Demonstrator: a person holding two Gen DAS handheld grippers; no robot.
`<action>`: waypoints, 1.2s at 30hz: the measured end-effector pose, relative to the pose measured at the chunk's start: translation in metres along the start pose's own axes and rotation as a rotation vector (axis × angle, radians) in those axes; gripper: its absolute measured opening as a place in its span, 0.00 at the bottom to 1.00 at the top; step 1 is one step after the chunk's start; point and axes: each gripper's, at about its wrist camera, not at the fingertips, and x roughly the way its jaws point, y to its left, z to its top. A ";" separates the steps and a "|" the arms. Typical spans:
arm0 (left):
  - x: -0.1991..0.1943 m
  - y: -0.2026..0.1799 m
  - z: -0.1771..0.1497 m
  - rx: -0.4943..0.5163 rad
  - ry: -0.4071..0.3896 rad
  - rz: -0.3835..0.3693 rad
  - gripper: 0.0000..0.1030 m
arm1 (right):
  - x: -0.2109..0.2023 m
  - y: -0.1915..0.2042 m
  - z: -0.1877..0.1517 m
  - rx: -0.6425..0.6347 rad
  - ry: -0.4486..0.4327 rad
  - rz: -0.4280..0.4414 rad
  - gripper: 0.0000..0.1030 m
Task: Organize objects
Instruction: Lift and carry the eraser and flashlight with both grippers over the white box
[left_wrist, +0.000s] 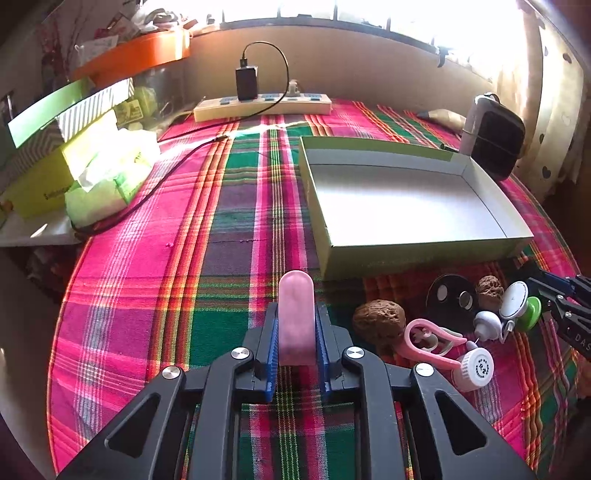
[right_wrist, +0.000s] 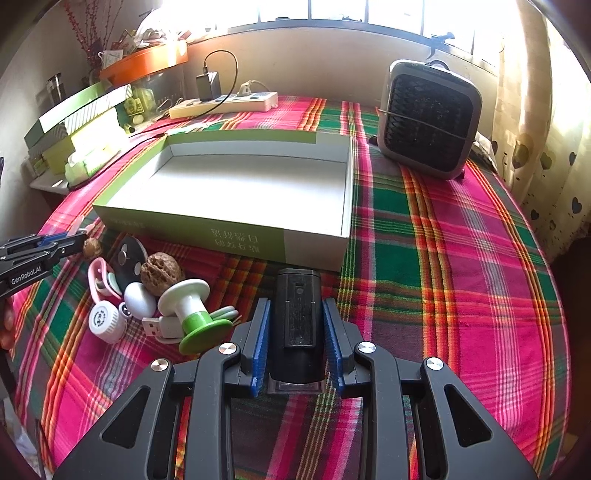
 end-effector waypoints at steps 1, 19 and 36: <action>-0.002 -0.001 0.001 0.002 -0.005 -0.004 0.16 | -0.001 0.001 0.001 -0.001 -0.002 0.000 0.28; -0.022 -0.021 0.037 0.052 -0.065 -0.053 0.16 | -0.017 0.009 0.032 -0.015 -0.036 -0.006 0.28; 0.012 -0.047 0.073 0.087 -0.042 -0.082 0.16 | 0.012 0.025 0.083 -0.011 -0.027 0.061 0.28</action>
